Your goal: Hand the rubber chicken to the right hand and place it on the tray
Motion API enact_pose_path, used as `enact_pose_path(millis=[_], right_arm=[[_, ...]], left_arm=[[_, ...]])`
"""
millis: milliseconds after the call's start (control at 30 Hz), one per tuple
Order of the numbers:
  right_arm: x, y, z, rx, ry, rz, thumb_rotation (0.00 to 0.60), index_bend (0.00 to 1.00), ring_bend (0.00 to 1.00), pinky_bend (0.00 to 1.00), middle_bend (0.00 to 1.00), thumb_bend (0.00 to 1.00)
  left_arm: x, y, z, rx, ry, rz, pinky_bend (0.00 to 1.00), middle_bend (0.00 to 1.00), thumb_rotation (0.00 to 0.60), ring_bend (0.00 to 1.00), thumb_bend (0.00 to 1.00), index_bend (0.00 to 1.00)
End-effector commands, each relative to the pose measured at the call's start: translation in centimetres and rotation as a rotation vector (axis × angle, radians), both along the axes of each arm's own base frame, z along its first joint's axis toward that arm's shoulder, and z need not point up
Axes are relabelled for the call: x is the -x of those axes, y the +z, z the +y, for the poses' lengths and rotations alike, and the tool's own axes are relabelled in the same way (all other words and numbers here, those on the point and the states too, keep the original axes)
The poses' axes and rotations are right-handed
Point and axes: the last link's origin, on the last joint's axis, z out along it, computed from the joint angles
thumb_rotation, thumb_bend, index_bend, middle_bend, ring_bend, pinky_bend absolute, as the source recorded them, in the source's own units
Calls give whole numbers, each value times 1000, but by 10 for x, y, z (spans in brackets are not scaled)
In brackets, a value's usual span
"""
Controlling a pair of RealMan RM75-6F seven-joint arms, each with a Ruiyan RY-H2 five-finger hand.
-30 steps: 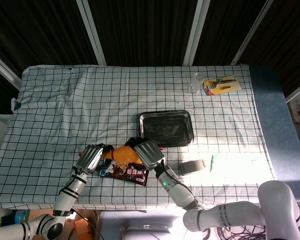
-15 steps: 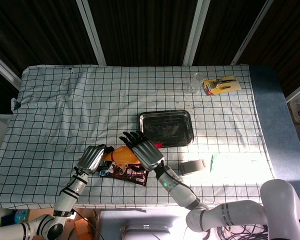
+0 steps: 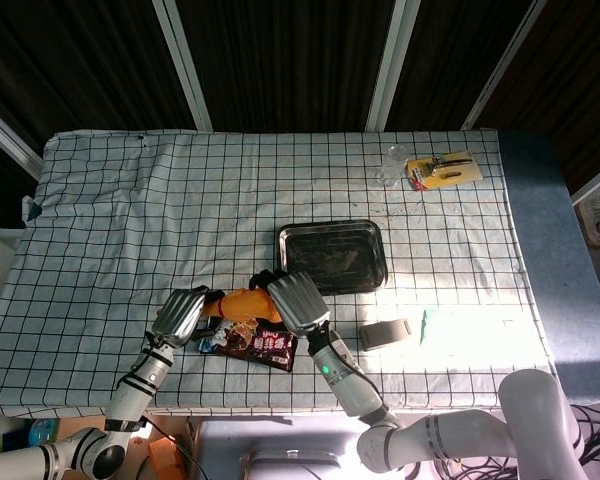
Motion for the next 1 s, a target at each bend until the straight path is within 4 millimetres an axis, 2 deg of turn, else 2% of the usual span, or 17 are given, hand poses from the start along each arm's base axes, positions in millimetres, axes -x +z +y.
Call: enact_pose_path(millis=[33,100,133,167,233,300,333,367,500,833,867,900,967,1000], right_arm=[[2,0,0,3,-16,10,600,1000,845,1000,862,605],[4,-1,1,-16,-35,12,600,978,815,971,858,576],[5,-1,3,-37,-36,19,600,911,753,912,820,536],[6,-2,3,-58,-36,27,600,761,629,796,724,475],[9,-2,5,-118,-23,46,600,299,278,434,391,365],[10,-1,5,-151,-5,56,600,50,62,142,134,304],[10,0,4,-161,4,59,600,3,9,42,46,272],[10,1,4,-168,11,59,600,0,0,8,8,249],[9,6,4,-168,45,46,600,0,0,0,0,198],[14,1,3,-196,15,71,600,0,0,14,0,188],[14,0,3,-192,10,75,600,26,7,62,25,187],[14,-1,2,-168,4,76,600,106,57,157,93,187],[14,-3,3,-157,-4,73,600,415,288,463,350,212],[13,-4,2,-138,-9,70,600,608,462,633,510,248]], left_arm=[[0,0,0,-1,0,1,728,707,600,467,784,615],[0,0,0,-1,0,2,728,707,600,467,785,615],[0,0,0,-1,0,3,728,707,600,467,785,615],[0,0,0,-1,0,3,728,707,600,467,785,615],[0,0,0,-2,2,5,728,707,600,467,784,615],[1,-1,1,-1,4,9,728,707,600,467,784,615],[1,-1,1,-1,5,11,728,707,600,467,784,615],[2,-1,1,-1,6,13,728,707,600,467,784,614],[3,-2,2,8,9,16,728,707,600,467,786,615],[0,-4,0,6,-3,14,728,707,600,466,786,615],[0,-4,0,5,-2,14,728,707,600,466,786,615],[0,-4,0,4,-1,16,728,707,600,466,785,614],[0,-3,0,3,0,17,728,707,600,466,785,614],[1,-3,0,2,1,17,728,707,600,466,785,614]])
